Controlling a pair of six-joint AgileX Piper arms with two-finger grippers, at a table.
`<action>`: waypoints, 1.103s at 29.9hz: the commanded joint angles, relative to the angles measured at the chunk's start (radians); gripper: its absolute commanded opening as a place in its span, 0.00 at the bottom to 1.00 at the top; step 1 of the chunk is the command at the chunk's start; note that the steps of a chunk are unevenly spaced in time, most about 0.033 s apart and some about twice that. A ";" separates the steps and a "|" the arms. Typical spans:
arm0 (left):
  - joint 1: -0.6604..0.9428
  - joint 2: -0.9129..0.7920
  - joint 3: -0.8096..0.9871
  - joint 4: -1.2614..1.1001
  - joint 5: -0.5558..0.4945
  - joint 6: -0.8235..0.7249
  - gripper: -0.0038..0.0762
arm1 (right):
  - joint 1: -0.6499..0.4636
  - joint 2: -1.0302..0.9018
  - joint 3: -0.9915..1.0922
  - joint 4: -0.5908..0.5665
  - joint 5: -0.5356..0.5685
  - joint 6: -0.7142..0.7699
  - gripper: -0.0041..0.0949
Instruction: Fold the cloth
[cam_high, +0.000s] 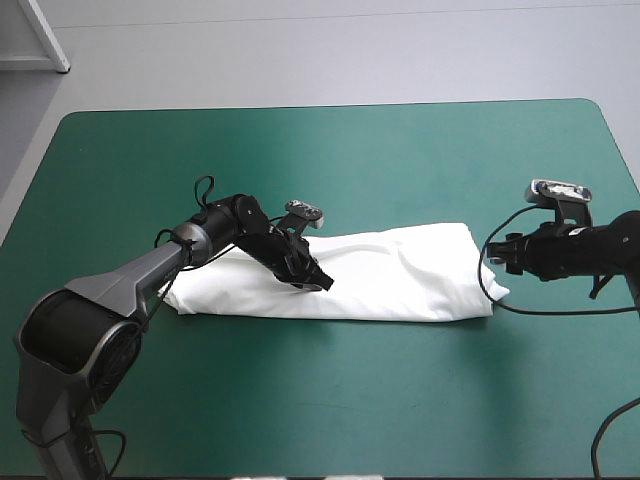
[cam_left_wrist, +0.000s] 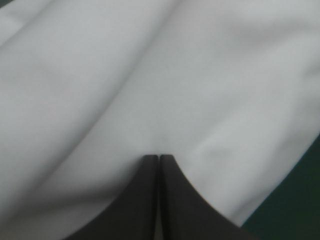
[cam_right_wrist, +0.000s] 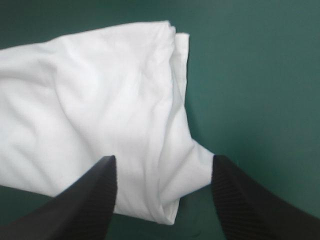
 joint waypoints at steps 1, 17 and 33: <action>-0.013 -0.007 -0.010 -0.023 0.027 0.004 0.07 | -0.010 -0.031 0.025 0.064 -0.040 -0.049 0.74; -0.013 -0.002 -0.010 -0.023 0.044 0.004 0.07 | -0.010 0.199 0.039 0.167 -0.091 -0.198 0.72; -0.013 -0.002 -0.010 -0.023 0.037 0.004 0.07 | 0.145 0.268 0.039 0.179 -0.098 -0.212 0.37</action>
